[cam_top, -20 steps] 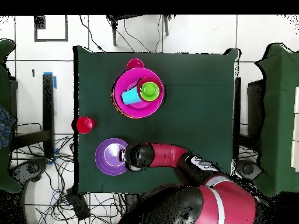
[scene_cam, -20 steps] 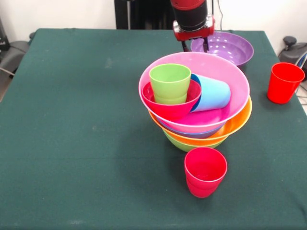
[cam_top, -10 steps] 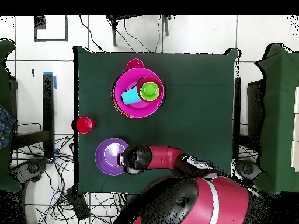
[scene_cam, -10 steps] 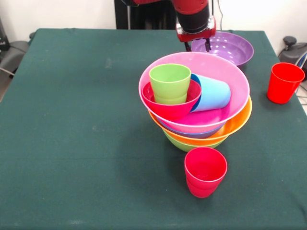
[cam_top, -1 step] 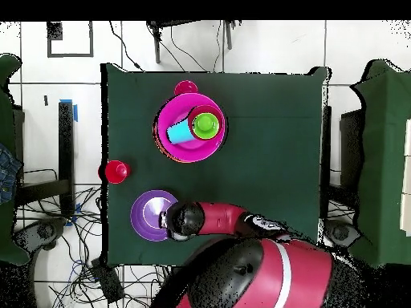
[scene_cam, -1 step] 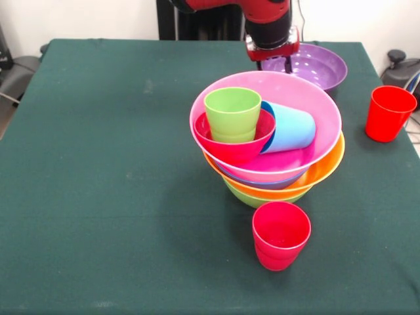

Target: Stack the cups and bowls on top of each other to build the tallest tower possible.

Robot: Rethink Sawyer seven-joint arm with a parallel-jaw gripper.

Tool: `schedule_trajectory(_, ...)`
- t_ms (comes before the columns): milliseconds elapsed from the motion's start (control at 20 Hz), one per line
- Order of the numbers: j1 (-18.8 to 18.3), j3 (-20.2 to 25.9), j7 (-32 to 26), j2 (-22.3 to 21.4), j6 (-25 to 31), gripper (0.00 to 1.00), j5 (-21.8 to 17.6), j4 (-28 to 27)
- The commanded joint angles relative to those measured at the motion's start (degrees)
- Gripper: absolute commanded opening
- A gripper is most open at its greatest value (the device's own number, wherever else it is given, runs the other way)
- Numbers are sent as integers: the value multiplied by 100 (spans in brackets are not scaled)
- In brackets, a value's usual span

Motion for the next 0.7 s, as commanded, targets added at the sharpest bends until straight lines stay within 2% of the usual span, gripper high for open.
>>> schedule_trajectory(50, 222, -94, 674, 76, -460, 0, -145, -183)
schedule_trajectory(150, 256, -198, 1097, 44, -709, 0, 111, -60)
schedule_trajectory(250, 218, -86, 832, -129, -522, 0, -21, -30)
schedule_trajectory(500, 129, -57, 704, -398, -334, 0, -73, 157)
schedule_trajectory(650, -20, 17, 576, -450, -486, 0, -225, 303)
schedule_trajectory(700, -171, 147, 482, -500, -667, 0, -353, 444)
